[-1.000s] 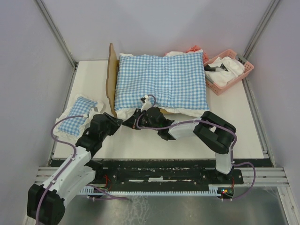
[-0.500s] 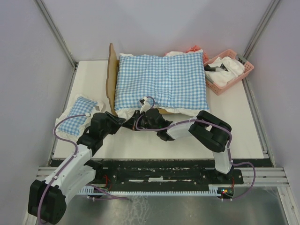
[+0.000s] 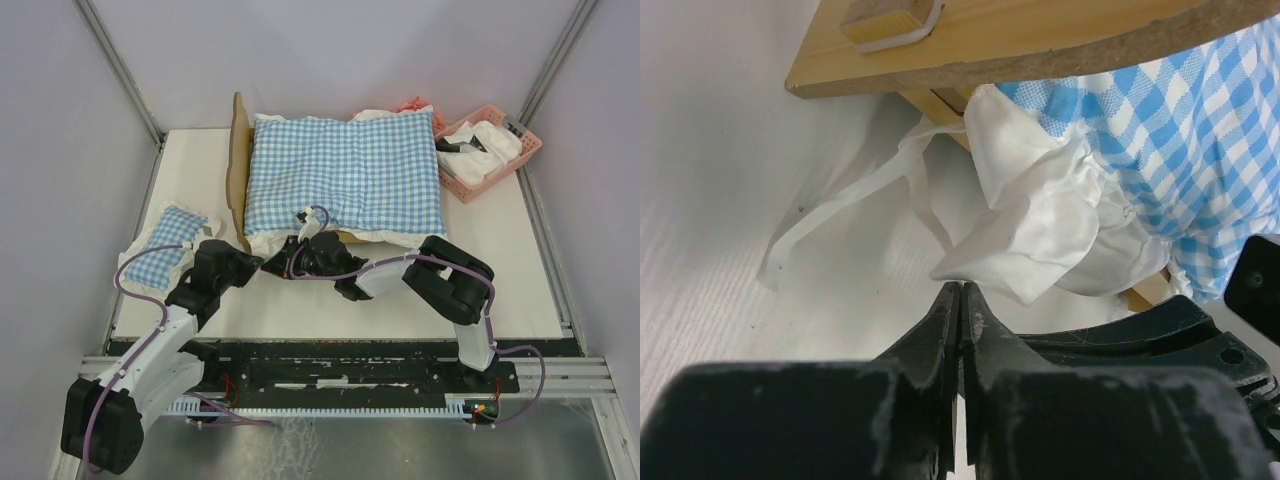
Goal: Set up the pet bed
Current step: Tie the ropes to the bed frame.
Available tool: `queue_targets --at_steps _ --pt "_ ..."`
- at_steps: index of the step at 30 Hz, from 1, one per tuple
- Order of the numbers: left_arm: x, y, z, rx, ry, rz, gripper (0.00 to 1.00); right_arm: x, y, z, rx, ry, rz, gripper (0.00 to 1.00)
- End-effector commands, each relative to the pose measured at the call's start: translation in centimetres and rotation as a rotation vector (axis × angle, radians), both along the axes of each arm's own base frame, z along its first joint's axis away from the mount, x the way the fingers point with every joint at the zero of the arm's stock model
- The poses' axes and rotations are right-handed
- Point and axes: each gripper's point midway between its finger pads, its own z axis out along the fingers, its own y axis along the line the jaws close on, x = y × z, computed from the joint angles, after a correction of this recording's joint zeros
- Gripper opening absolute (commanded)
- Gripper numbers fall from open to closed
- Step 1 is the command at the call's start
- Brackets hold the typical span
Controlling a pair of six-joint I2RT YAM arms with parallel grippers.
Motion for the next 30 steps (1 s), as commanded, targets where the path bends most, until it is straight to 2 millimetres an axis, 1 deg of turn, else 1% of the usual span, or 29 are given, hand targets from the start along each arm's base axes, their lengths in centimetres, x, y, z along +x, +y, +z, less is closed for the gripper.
queue_targets --at_steps 1,4,6,8,10,11,12,15,17,19,23,25,27,30 --pt "0.2 -0.7 1.2 0.024 -0.064 -0.073 0.03 0.5 0.5 2.8 0.0 -0.175 0.057 0.15" --pt "0.1 -0.3 1.3 0.08 -0.099 -0.102 0.03 0.6 -0.5 2.6 -0.09 -0.293 0.146 0.27" --pt "0.0 0.0 1.3 0.111 -0.116 -0.119 0.03 0.5 -1.6 3.1 -0.11 -0.407 0.244 0.34" --pt "0.0 -0.1 1.6 0.136 -0.14 -0.154 0.03 0.4 -3.2 3.9 -0.123 -0.526 0.345 0.4" --pt "-0.1 0.0 1.7 0.175 -0.159 -0.186 0.03 1.0 -4.7 4.2 -0.192 -0.664 0.438 0.42" --pt "0.0 0.0 1.7 0.188 -0.168 -0.196 0.03 1.2 -5.3 4.2 -0.256 -0.734 0.484 0.41" --pt "0.0 -0.1 1.8 0.199 -0.176 -0.212 0.03 1.7 -5.8 4.0 -0.334 -0.848 0.544 0.41" --pt "0.0 -0.5 2.1 0.222 -0.205 -0.268 0.03 2.2 -6.4 4.0 -0.445 -1.057 0.701 0.4" --pt "0.1 -0.6 2.3 0.234 -0.218 -0.288 0.03 2.2 -6.4 3.8 -0.457 -1.215 0.792 0.41" --pt "0.2 -0.6 2.4 0.249 -0.224 -0.299 0.03 1.7 -6.1 3.5 -0.433 -1.335 0.868 0.41" --pt "0.4 -0.3 2.2 0.295 -0.218 -0.32 0.03 1.4 -4.8 3.4 -0.37 -1.463 0.945 0.41" --pt "0.5 -0.2 2.0 0.319 -0.221 -0.336 0.03 1.2 -4.2 2.9 -0.378 -1.529 0.979 0.4" --pt "0.6 -0.2 2.3 0.339 -0.265 -0.347 0.03 0.9 -3.2 2.3 -0.405 -1.618 1.007 0.39" --pt "0.5 -0.1 2.9 0.351 -0.34 -0.35 0.03 0.8 -2.3 1.7 -0.41 -1.675 1.019 0.38"
